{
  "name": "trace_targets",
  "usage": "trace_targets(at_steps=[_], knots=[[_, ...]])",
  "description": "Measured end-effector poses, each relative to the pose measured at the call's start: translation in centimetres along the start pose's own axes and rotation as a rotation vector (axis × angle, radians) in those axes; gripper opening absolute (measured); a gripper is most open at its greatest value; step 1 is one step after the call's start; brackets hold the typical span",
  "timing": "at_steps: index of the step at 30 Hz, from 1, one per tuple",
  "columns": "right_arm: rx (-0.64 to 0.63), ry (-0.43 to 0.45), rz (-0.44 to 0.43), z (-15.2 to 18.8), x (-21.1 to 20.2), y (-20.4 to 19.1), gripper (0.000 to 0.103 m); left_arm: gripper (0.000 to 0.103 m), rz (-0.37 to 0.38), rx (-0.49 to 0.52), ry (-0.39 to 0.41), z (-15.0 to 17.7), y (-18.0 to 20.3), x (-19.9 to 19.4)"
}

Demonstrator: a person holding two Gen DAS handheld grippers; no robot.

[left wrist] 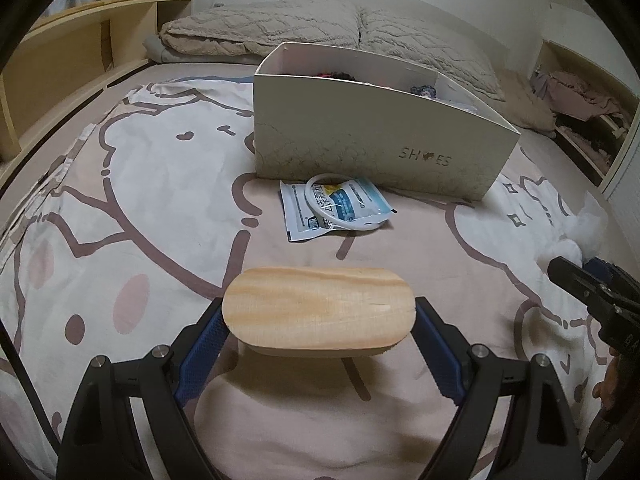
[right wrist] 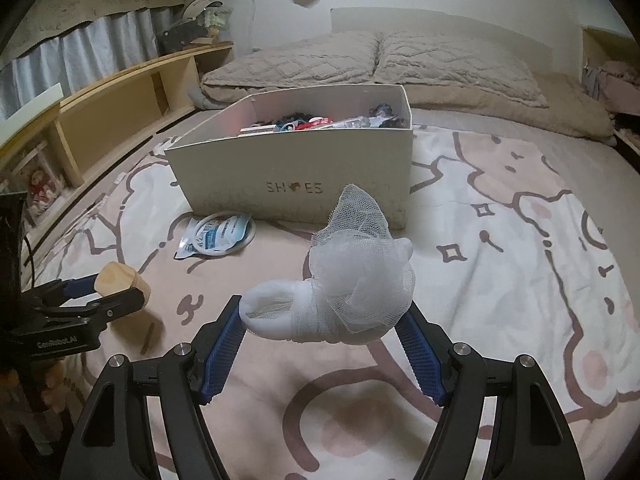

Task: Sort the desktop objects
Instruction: 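Carry the mesh bundle with the right tool toward the shoe box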

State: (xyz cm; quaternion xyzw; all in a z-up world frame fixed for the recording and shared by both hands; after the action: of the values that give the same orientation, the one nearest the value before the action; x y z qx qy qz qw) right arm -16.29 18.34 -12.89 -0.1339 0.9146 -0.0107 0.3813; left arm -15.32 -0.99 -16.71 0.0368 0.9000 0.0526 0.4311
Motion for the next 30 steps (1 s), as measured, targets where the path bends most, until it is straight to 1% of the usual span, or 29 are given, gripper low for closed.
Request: trace_targets(at_steps=[2, 6, 9, 15, 19, 21, 25, 30], knots=[[0.001, 0.0, -0.023, 0.1, 0.1, -0.2, 0.075, 0.09, -0.004, 0.004, 0.003, 0.0, 0.1, 0.0], [-0.031, 0.036, -0.026, -0.1, -0.3, -0.7, 0.075, 0.09, -0.003, 0.01, 0.008, -0.1, 0.3, 0.0], [-0.023, 0.051, -0.041, -0.5, -0.4, -0.7, 0.075, 0.09, -0.007, 0.009, 0.019, -0.4, 0.3, -0.2], [-0.007, 0.034, -0.079, -0.6, -0.1, -0.5, 0.075, 0.09, -0.018, 0.005, 0.035, -0.9, 0.1, -0.3], [-0.007, 0.033, -0.084, -1.0, 0.0, -0.2, 0.075, 0.09, -0.017, -0.001, 0.043, -1.5, 0.0, -0.3], [-0.007, 0.039, -0.087, -1.4, -0.1, 0.0, 0.075, 0.09, -0.015, -0.001, 0.048, -1.9, 0.0, -0.3], [0.032, 0.032, -0.134, -3.0, 0.3, 0.5, 0.075, 0.09, -0.027, 0.01, 0.06, -3.1, -0.2, -0.3], [-0.001, 0.061, -0.121, -5.3, 0.5, 0.6, 0.075, 0.09, -0.03, -0.005, 0.058, -3.5, -0.8, -0.1]])
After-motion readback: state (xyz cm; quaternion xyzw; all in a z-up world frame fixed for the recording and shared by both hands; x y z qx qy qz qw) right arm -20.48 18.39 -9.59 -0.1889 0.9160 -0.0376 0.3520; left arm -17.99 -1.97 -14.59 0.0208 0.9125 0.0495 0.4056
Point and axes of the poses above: each gripper's, at about its wrist camera, not at the fingertips, and x roughly the way its jaws point, y to its right, z to its underside, the point moved 10 cm from there along x, roughly the way its jaws point, and after that the axes turned 1 degree about -y, right-handed, at the moved point
